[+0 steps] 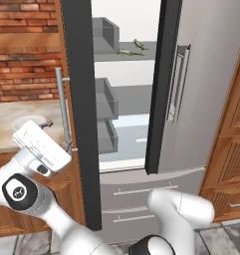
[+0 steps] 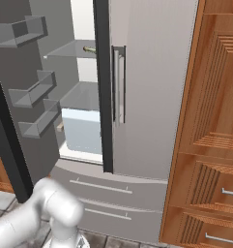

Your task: Place the fish on the counter behind the older fish on the same shelf of the fridge to maintain FIFO order. Close the fridge door when finished.

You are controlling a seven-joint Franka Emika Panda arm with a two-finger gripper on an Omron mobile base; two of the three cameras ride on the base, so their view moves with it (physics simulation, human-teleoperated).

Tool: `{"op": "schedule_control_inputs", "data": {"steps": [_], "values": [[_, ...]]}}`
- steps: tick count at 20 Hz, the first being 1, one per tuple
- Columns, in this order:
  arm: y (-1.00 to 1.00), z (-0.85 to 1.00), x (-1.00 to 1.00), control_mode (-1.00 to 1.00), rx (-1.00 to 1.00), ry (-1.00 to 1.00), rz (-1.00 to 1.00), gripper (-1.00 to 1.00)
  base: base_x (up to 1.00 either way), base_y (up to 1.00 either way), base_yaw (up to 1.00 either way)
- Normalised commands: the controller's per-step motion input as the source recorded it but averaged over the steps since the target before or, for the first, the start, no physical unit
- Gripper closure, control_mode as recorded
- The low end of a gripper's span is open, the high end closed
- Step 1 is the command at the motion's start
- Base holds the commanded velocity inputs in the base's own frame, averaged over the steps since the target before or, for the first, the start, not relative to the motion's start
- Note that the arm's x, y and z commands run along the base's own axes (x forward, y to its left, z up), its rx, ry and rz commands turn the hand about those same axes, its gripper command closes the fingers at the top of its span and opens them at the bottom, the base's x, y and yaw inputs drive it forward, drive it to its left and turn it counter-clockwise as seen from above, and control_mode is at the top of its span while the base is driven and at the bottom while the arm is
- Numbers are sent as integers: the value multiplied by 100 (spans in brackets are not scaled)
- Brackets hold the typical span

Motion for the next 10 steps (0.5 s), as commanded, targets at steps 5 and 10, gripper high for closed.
{"op": "schedule_control_inputs", "data": {"steps": [5,10], "values": [[39,-30,79,-100,6,8,0,-100,0,0,0],[1,-7,30,-100,9,1,0,-100,0,0,0]]}}
